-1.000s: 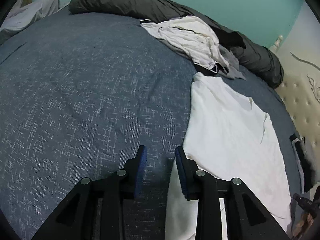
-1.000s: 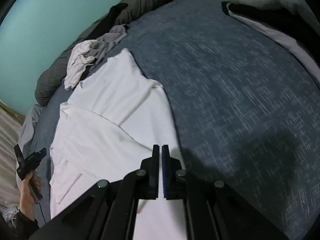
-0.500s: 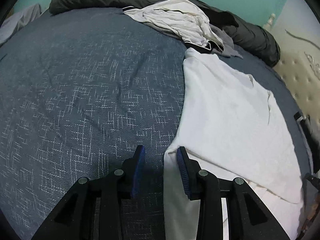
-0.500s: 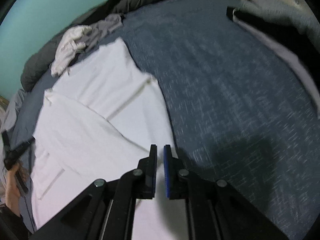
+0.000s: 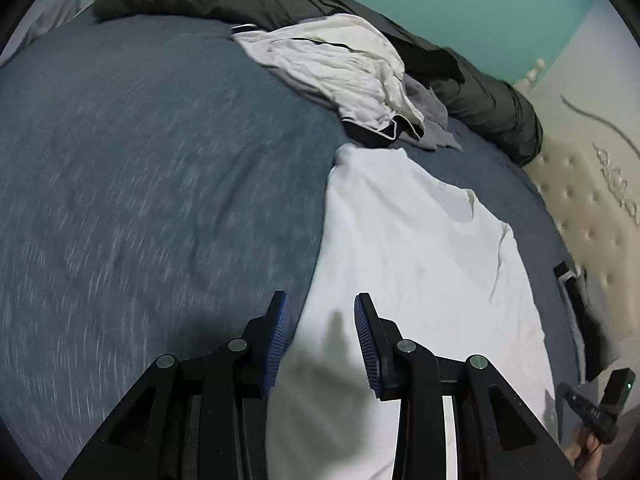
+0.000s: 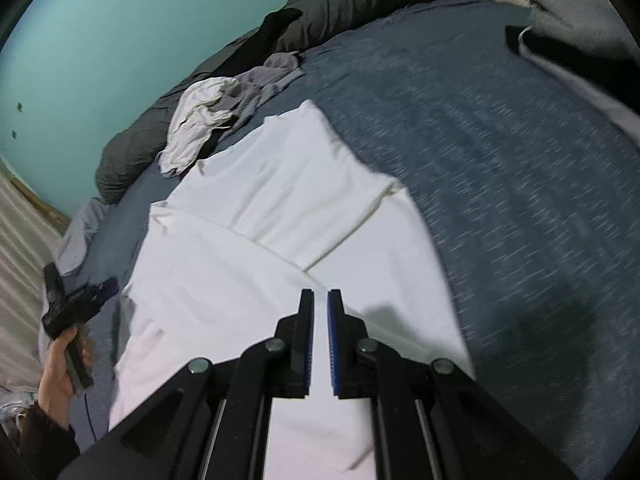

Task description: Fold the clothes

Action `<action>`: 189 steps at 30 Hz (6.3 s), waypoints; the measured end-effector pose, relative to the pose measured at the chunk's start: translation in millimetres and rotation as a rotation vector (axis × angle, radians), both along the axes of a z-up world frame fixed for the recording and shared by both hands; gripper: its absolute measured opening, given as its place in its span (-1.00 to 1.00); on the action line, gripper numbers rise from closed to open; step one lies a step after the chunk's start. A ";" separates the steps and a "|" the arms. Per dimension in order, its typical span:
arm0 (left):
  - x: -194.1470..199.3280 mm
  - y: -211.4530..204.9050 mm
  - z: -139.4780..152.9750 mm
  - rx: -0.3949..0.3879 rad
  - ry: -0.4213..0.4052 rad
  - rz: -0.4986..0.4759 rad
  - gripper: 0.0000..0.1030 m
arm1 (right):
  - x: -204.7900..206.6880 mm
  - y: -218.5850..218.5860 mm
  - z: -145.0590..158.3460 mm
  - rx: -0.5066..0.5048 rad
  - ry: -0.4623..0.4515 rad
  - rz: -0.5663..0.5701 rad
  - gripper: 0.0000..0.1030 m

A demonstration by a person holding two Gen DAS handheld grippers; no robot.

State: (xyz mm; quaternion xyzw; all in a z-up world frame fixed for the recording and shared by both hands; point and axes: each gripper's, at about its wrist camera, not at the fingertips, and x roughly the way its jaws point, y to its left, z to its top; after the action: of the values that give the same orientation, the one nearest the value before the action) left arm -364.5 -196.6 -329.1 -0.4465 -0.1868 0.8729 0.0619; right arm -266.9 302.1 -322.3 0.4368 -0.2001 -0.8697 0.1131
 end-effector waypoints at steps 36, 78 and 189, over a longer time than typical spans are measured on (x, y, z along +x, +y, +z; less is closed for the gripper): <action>-190.9 22.5 7.8 -0.119 -0.093 0.141 -0.96 | -15.9 -4.0 -31.4 -0.044 0.000 0.142 -0.88; -141.4 4.0 -3.2 -0.114 -0.051 0.063 -0.84 | -12.4 1.5 -27.2 -0.073 0.006 0.121 -0.88; 37.1 -23.8 -43.9 0.006 -0.013 0.045 -0.59 | -307.0 -438.4 -5.8 0.373 -0.055 0.597 -0.94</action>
State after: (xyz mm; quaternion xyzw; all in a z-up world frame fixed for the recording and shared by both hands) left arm -327.4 -220.4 -373.0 -0.4477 -0.1999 0.8705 0.0424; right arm -573.9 -136.3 -328.1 0.5126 0.0958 -0.8077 0.2752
